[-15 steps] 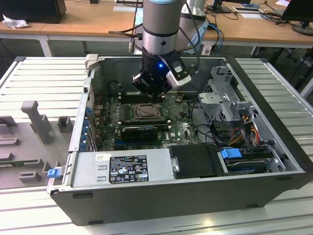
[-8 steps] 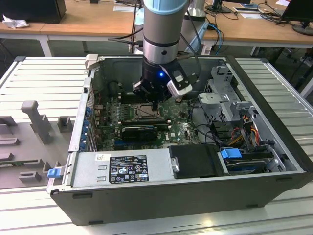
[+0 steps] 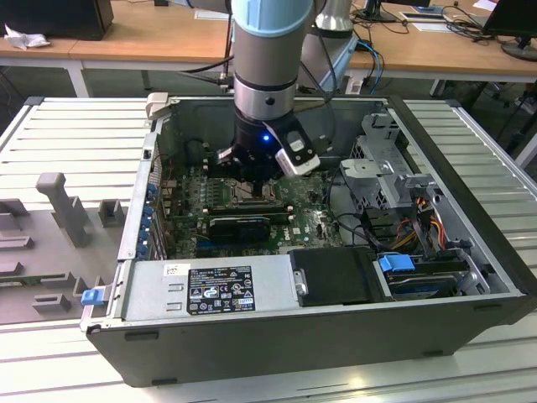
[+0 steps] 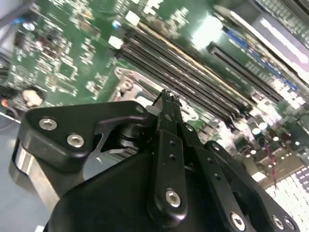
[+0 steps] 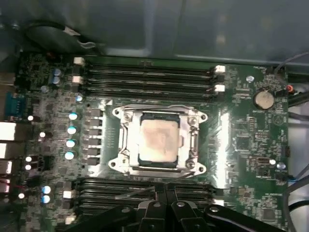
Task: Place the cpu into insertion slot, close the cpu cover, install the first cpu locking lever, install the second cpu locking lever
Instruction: 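Install the second cpu locking lever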
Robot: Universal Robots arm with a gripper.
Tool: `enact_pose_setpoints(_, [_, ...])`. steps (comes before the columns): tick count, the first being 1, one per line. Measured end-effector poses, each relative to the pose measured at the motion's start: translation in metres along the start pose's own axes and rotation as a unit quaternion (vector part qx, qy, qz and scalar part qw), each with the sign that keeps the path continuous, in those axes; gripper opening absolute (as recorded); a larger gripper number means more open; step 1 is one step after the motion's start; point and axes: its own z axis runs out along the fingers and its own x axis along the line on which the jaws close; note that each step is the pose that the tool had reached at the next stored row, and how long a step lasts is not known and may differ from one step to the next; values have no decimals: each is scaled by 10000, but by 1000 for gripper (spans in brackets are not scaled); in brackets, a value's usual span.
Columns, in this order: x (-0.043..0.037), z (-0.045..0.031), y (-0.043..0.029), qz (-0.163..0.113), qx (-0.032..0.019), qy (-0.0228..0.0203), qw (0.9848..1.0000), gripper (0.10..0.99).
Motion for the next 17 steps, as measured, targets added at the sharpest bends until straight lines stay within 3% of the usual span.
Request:
enact_pose_setpoints(3, [145,10,6,1,-28,-1,10000,106])
enact_pose_setpoints(5, [203,56,4,0,-35,-2,10000,106])
enact_pose_setpoints(14, [253,271,-17,-219,-44,22,9997,106])
enact_pose_setpoints(15, [255,274,-30,-227,-85,21,9997,106])
enact_pose_setpoints(17, [258,280,-93,-228,-253,8,9994,106])
